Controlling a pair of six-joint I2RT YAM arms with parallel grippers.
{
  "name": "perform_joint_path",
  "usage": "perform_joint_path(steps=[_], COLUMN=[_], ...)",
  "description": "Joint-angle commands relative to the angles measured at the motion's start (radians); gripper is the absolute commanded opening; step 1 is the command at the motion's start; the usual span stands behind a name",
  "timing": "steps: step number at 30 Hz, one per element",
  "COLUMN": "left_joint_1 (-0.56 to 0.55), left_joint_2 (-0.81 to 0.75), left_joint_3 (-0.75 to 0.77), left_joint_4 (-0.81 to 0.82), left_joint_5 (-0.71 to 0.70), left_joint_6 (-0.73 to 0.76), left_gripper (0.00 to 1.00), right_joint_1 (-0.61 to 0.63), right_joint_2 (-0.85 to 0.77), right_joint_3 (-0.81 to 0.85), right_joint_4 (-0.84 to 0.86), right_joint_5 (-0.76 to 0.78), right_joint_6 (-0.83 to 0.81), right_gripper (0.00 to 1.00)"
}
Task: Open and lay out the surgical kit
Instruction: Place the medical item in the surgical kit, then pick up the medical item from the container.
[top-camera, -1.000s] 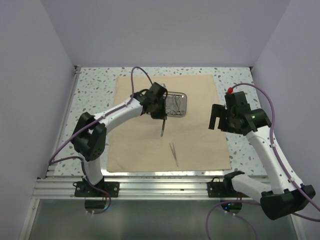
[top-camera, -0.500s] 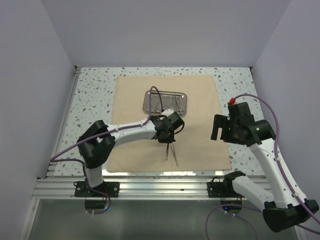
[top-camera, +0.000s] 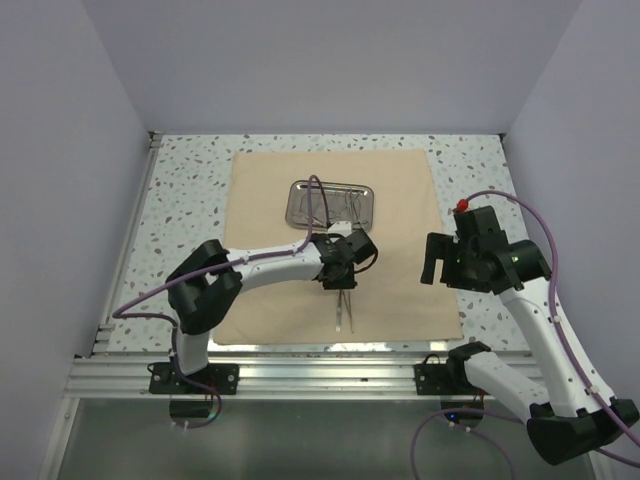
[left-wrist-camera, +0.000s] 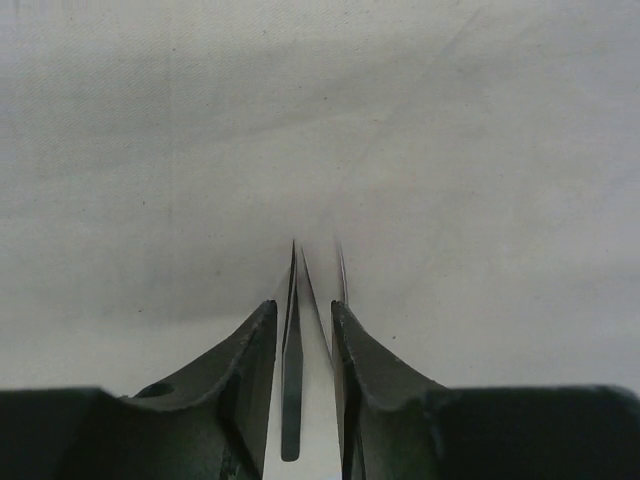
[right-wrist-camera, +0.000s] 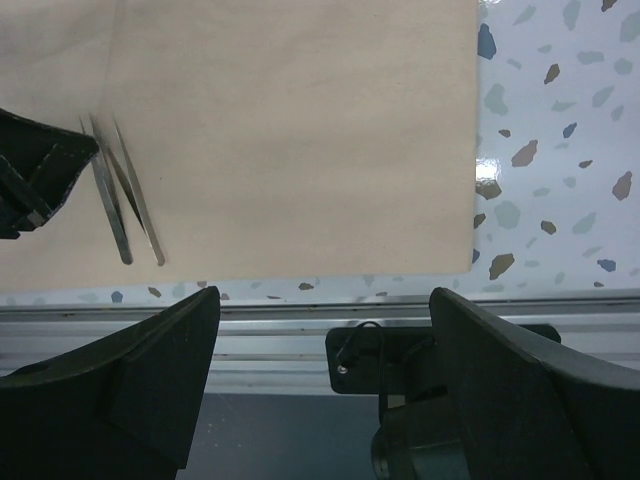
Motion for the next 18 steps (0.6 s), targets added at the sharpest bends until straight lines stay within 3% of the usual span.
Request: perform_joint_path(steps=[1,5,6,8,13,18], left_joint_1=[-0.002,0.018,0.030,0.082,0.275,0.409], left_joint_2=[-0.005,-0.010,-0.013,-0.023,-0.014,0.065], left_joint_3=[0.113,0.200,0.216,0.248,0.251,0.303], left_joint_4=[-0.059,-0.120,-0.135,-0.146,-0.096,-0.039], left_joint_5=[-0.051,-0.093,-0.101,-0.116,-0.082,-0.055], left_joint_6=[0.020,0.109,0.131,0.167,0.250,0.278], left_gripper=[0.34,0.39,0.45,0.58,0.64,0.81], right_joint_1=[0.004,0.004,0.004,0.003,0.004,0.004], right_joint_2=[-0.003,-0.007,-0.008,-0.011,-0.009,0.017], right_joint_3=[0.029,0.033,0.033,0.032,0.032,0.081], right_joint_4=[-0.007,0.000,0.003,0.008,0.019,0.017], right_joint_5=[-0.009,0.005,0.005,0.001,0.002,0.045], right_joint_6=[-0.009,-0.009,-0.009,0.000,0.017,0.029], right_gripper=[0.89,0.89,0.90,0.90,0.90,0.90])
